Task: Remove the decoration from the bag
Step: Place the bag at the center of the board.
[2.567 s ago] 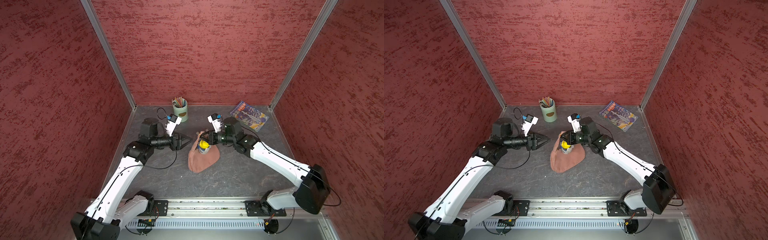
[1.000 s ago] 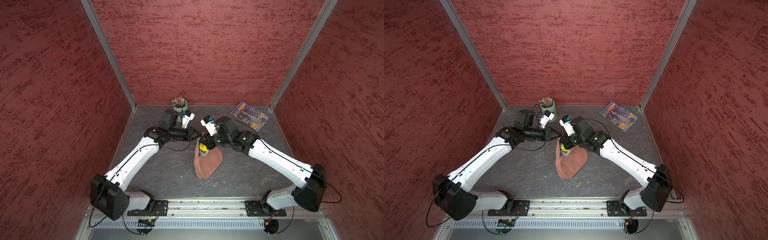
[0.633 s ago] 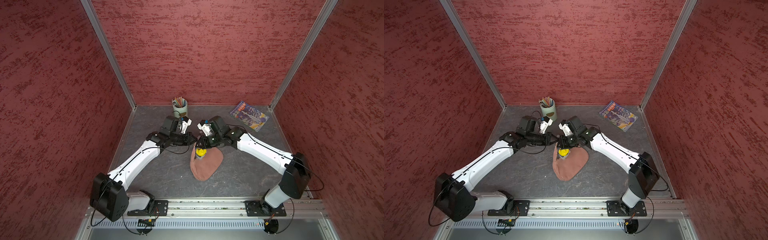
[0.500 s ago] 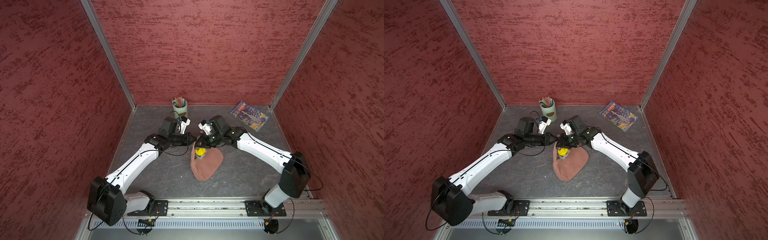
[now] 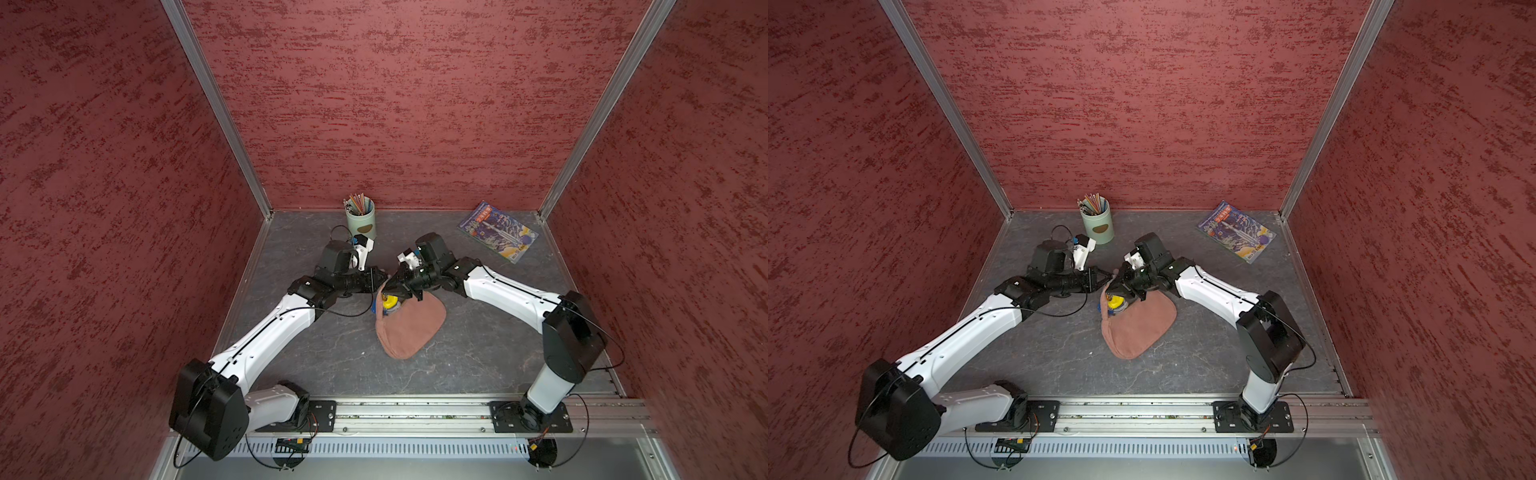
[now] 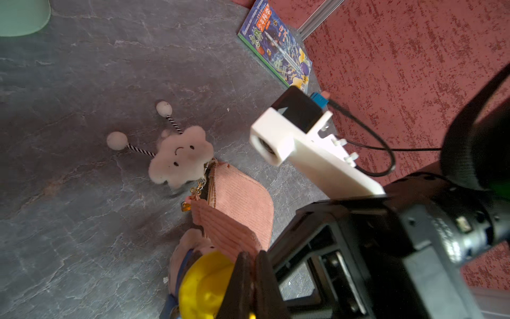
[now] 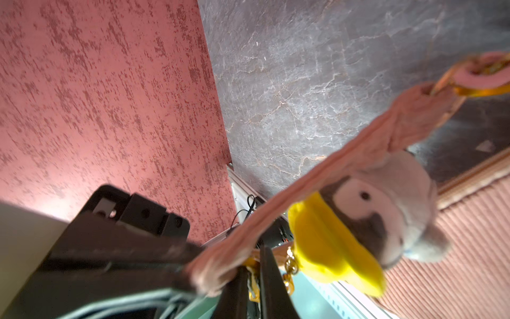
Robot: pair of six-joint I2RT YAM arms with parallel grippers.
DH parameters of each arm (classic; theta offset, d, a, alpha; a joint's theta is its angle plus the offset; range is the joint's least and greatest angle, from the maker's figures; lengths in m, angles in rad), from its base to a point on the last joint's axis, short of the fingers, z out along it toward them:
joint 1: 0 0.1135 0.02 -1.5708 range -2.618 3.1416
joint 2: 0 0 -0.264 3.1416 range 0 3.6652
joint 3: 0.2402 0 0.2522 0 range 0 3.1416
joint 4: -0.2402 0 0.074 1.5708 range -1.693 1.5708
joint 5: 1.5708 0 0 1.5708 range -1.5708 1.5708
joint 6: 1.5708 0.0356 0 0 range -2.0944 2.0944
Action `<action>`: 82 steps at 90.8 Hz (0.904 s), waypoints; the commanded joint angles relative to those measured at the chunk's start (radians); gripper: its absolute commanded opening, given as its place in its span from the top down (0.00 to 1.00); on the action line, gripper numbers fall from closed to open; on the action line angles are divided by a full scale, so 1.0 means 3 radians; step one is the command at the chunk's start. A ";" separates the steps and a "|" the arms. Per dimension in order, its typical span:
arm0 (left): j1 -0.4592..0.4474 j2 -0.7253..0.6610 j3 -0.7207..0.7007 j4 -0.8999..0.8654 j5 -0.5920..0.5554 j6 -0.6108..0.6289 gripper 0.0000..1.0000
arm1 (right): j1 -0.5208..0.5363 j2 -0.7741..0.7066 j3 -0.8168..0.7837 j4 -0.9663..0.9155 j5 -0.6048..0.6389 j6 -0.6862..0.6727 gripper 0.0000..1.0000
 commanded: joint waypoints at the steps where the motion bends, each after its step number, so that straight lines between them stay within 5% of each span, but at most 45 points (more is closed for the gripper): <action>1: -0.0357 -0.0269 0.0123 0.0432 0.1229 0.0113 1.00 | -0.0123 0.0273 -0.0085 0.0450 0.0388 0.0343 1.00; 18: -0.0379 -0.0274 0.0153 -0.0021 0.1417 0.0460 1.00 | -0.0258 0.0261 -0.0082 0.0672 0.0271 0.0326 0.99; 40: 0.0141 -0.0324 0.0148 -0.0170 0.0865 0.0225 1.00 | -0.0251 -0.0105 -0.0015 -0.0400 0.0574 -0.0867 0.97; 57: 0.0433 -0.0316 0.0154 -0.0225 0.0766 0.0161 0.95 | -0.0252 -0.0364 -0.0117 -0.1036 0.0827 -0.1636 0.67; 68: 0.0516 -0.0291 0.0156 -0.0518 0.0688 0.0247 0.94 | -0.0258 -0.0321 -0.0088 -0.1391 0.0884 -0.1837 0.63; 82: 0.0771 -0.0170 0.0112 -0.0991 0.0362 0.0354 0.85 | -0.0366 -0.0412 -0.0286 -0.0902 0.0544 -0.1783 0.57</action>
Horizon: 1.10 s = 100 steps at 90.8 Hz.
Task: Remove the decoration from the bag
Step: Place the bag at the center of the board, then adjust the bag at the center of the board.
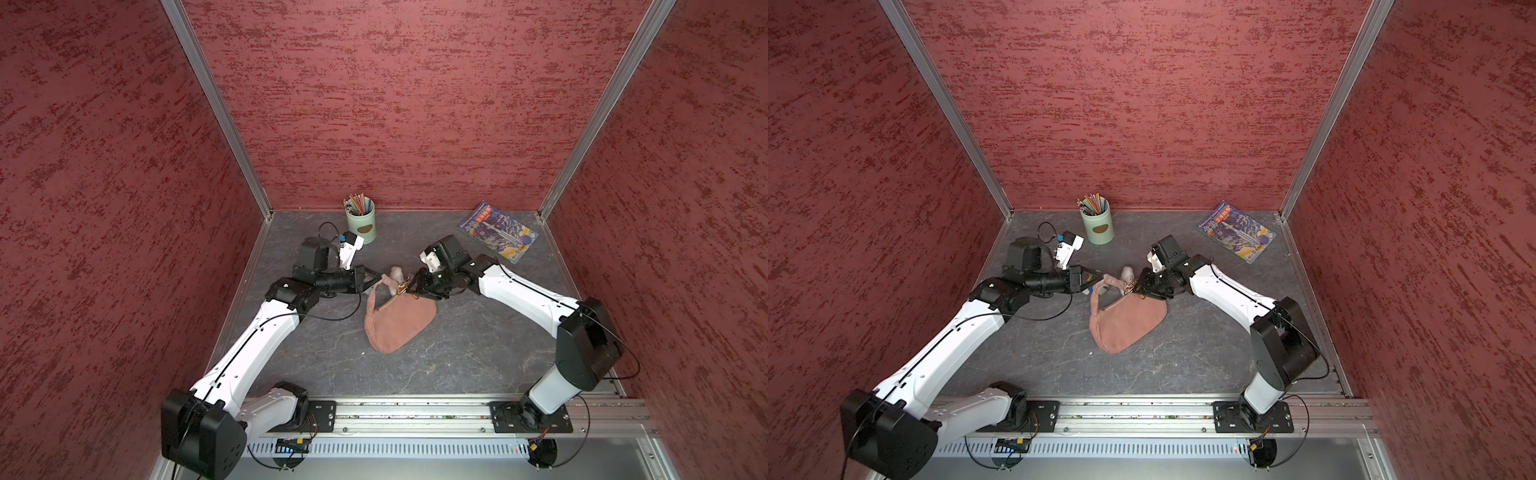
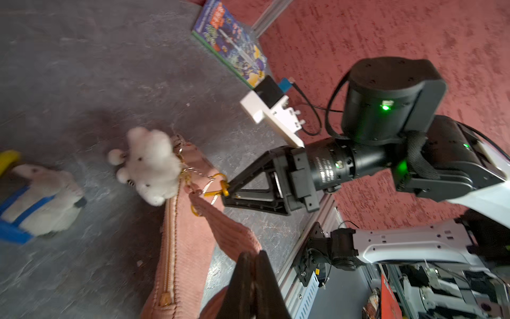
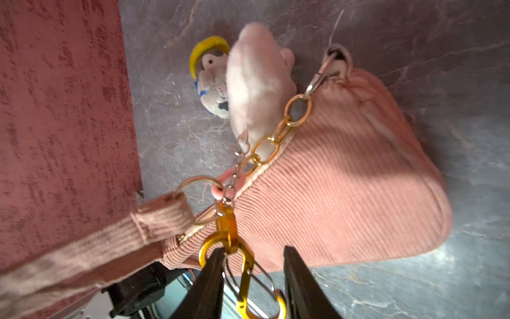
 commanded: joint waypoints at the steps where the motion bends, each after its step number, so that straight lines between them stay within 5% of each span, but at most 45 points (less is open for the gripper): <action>1: 0.0182 0.0112 0.0015 -0.0424 -0.0278 0.0105 0.84 | -0.0087 -0.0084 -0.0087 0.0152 -0.0228 -0.0126 0.57; 12: 0.0226 0.0277 0.0006 -0.0504 -0.0375 0.0133 0.80 | -0.0132 -0.0054 -0.0109 0.0398 -0.0315 -0.0113 0.56; 23: 0.0186 0.0425 0.0019 -0.0737 -0.0299 0.0189 0.71 | -0.0073 0.0115 -0.0005 -0.0370 -0.0040 -0.0619 0.51; 33: 0.0098 0.0398 -0.0011 -0.0811 -0.0431 0.0246 0.59 | -0.0053 -0.0027 -0.0309 -0.0354 -0.0148 -0.0610 0.49; 53: -0.0500 0.0353 0.0005 -0.0095 -0.0432 0.0505 0.38 | -0.0160 -0.0261 -0.0472 0.0211 -0.0598 -0.0361 0.54; 78: -0.0970 0.0543 -0.0259 0.0803 -0.0234 0.0695 0.31 | -0.0235 -0.0449 -0.0265 0.0084 -0.1202 -0.0463 0.53; 100: -0.0991 0.0370 -0.0721 0.1605 -0.0167 0.1193 0.32 | -0.0248 -0.0496 -0.0094 -0.0124 -0.1564 -0.0454 0.53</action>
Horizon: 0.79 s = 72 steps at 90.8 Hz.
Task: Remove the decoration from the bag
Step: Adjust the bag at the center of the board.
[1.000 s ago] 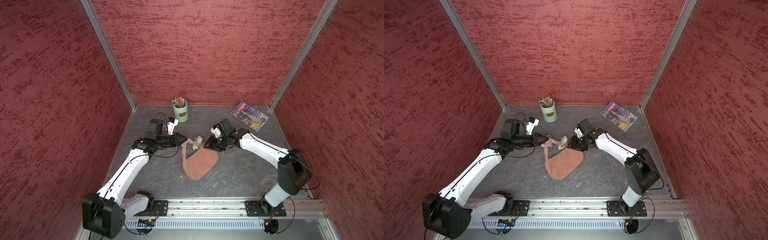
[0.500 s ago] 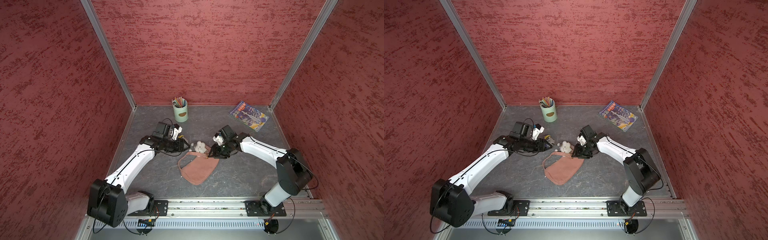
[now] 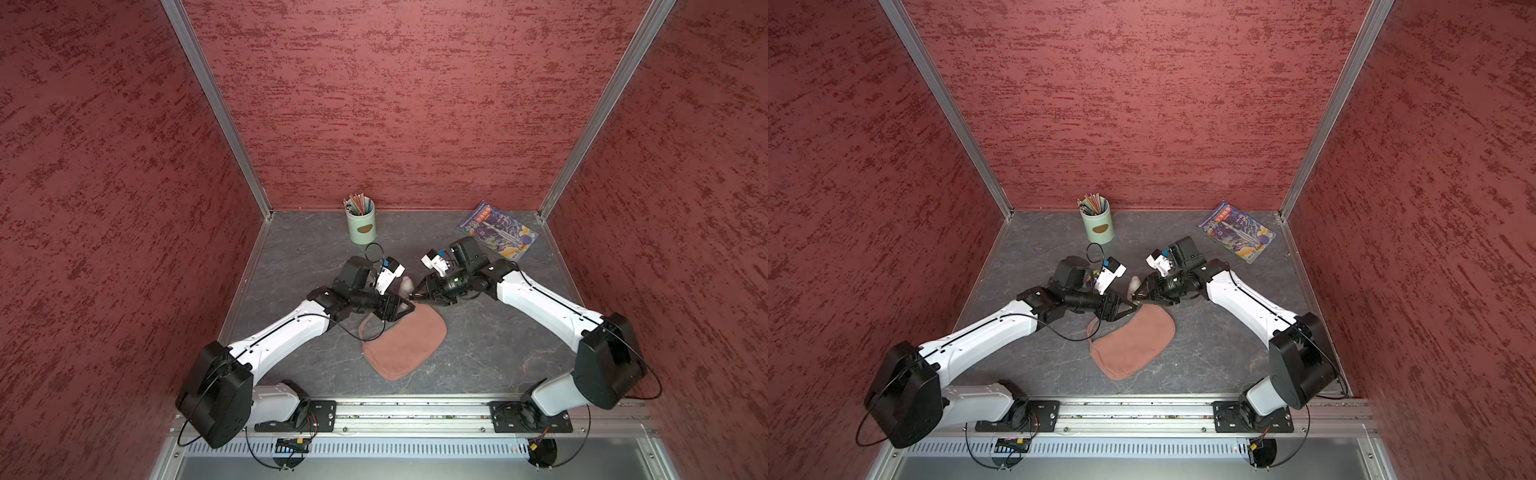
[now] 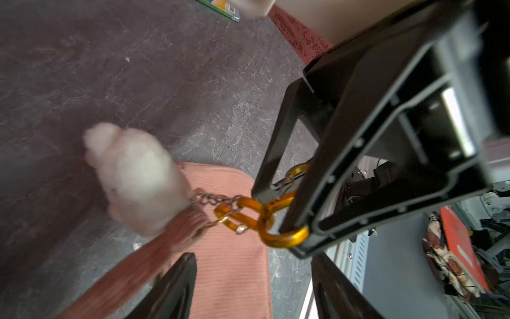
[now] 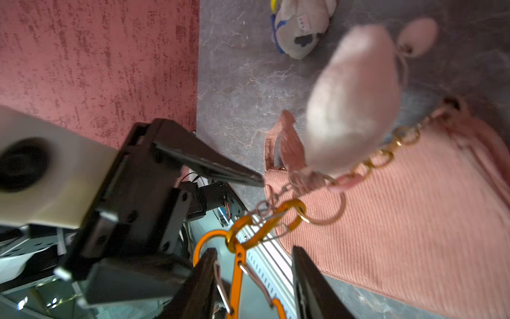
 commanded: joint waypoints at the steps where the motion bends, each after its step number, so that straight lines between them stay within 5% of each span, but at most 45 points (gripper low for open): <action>1: 0.0004 -0.0123 -0.0149 0.0635 0.0104 0.0373 0.32 | -0.0021 -0.0060 0.0149 -0.0132 -0.0332 -0.0048 0.53; 39: -0.0053 -0.0005 -0.0080 0.0957 0.0335 0.0800 0.46 | -0.0028 -0.0038 0.0358 -0.0691 -0.0424 -0.0232 0.52; 62: -0.0063 -0.0016 -0.0059 0.0799 0.0197 0.0831 0.93 | -0.0164 0.0024 0.0441 -0.0932 -0.0377 -0.0361 0.45; 72: 0.0020 -0.0027 -0.0026 0.0648 0.0196 0.0796 1.00 | -0.0297 -0.0034 0.0430 -0.0960 -0.0397 -0.0402 0.42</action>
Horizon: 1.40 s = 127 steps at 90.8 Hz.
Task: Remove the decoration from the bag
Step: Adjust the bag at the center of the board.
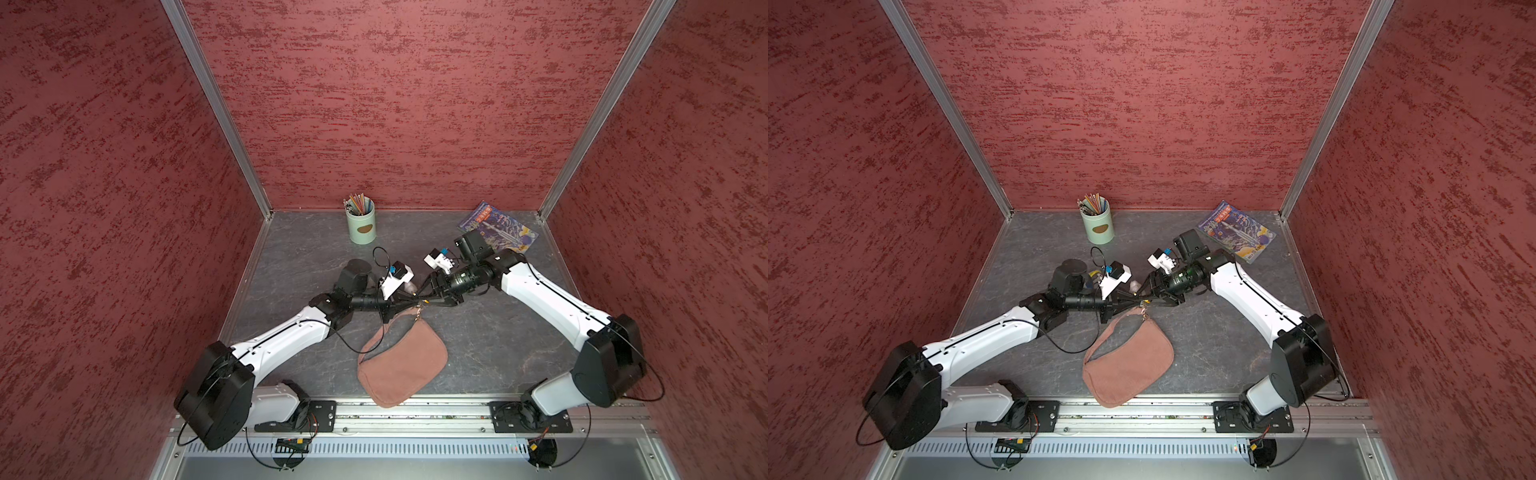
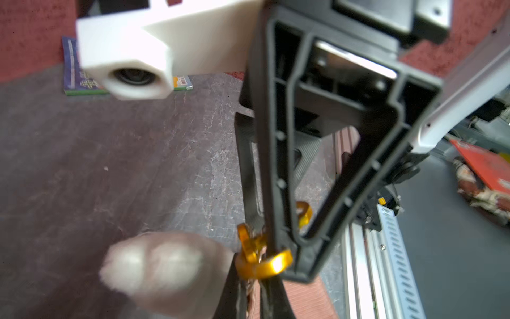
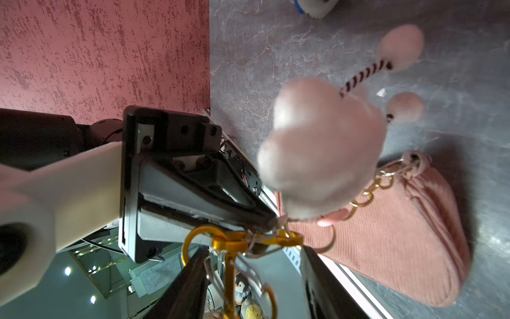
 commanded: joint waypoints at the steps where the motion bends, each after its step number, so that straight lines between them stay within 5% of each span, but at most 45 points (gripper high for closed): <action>1: 0.0099 -0.0025 0.0101 -0.0156 -0.0077 -0.0012 1.00 | -0.0125 -0.0060 0.0096 -0.0140 -0.0091 -0.0130 0.42; 25: 0.0137 -0.0005 0.0198 -0.0315 -0.0020 -0.0091 1.00 | -0.0139 -0.0203 -0.0237 0.0700 -0.0460 0.0460 0.40; 39: 0.0152 -0.0008 0.0234 -0.0392 -0.0017 -0.0144 1.00 | -0.0131 -0.0318 -0.0240 0.0567 -0.0281 0.0290 0.40; 57: 0.0174 0.0036 0.0351 -0.0524 -0.0029 -0.0263 1.00 | 0.0017 -0.0387 -0.0338 0.0704 -0.0238 0.0218 0.54; 68: 0.0189 0.0043 0.0357 -0.0574 -0.0047 -0.0271 1.00 | 0.0035 -0.0386 -0.0370 0.0789 -0.0312 0.0250 0.73; 81: 0.0245 0.0061 0.0375 -0.0753 -0.0063 -0.0217 1.00 | 0.0018 -0.0449 -0.0348 0.0773 -0.0387 0.0232 0.77; 92: 0.0325 0.0094 0.0454 -0.0989 -0.0024 -0.0122 1.00 | -0.0011 -0.0441 -0.0268 0.0381 0.0040 0.0009 0.74; 113: 0.0277 0.0288 0.0790 -0.1556 0.0061 0.0159 1.00 | -0.0007 -0.0483 -0.0439 0.0244 0.1007 -0.0160 0.49; 127: 0.0091 0.0761 0.1166 -0.1890 -0.0160 0.0450 0.97 | 0.0007 -0.0242 -0.0803 0.0292 0.1615 0.0053 0.51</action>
